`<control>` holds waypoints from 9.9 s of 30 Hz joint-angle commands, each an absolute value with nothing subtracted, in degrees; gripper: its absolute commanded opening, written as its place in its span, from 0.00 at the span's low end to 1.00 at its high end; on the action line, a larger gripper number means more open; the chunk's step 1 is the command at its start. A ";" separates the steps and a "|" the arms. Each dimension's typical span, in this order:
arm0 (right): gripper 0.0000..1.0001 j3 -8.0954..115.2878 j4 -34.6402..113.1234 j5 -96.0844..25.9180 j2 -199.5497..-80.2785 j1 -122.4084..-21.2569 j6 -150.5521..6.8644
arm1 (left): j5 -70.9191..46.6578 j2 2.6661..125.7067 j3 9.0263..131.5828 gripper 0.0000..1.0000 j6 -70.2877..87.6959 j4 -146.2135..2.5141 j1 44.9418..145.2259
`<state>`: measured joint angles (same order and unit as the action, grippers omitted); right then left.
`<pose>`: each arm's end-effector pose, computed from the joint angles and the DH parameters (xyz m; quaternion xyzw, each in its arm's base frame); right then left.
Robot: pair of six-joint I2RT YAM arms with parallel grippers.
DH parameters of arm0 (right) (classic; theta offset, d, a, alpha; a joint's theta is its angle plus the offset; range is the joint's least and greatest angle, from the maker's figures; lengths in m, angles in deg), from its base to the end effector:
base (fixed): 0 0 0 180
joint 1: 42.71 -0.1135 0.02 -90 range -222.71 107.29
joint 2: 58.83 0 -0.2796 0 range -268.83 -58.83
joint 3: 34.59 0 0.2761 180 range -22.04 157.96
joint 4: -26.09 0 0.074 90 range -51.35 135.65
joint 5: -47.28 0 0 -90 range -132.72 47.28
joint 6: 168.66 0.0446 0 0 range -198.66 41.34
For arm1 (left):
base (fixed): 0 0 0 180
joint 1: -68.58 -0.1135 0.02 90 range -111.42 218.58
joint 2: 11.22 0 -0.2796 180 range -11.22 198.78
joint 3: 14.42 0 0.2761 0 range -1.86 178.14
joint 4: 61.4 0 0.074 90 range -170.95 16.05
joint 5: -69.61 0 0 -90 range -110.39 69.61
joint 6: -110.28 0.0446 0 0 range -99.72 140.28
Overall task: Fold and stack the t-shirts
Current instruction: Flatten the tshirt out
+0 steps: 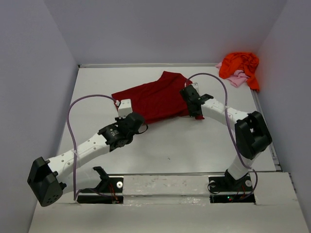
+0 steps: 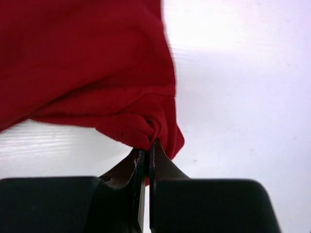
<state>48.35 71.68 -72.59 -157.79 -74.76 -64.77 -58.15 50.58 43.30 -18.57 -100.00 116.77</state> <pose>0.3360 0.1841 0.2144 -0.0854 0.9350 -0.1376 0.3157 0.1828 -0.1634 0.2662 -0.0589 0.8744 -0.0466 0.4794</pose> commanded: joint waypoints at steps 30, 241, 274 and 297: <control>0.00 67.70 72.40 -61.88 -161.76 -67.14 -69.08 | -63.54 44.59 55.25 0.00 1.12 -98.56 107.87; 0.00 81.48 91.12 -72.97 -116.58 -73.64 -70.92 | -52.48 34.49 89.10 0.00 12.64 -103.75 105.24; 0.00 111.81 72.74 -60.84 -166.34 -59.67 -75.93 | -48.17 63.85 88.13 0.00 14.48 -76.85 90.11; 0.00 70.93 83.89 -44.13 -104.88 -59.67 -66.00 | -34.83 20.49 71.85 0.00 4.47 -93.99 94.52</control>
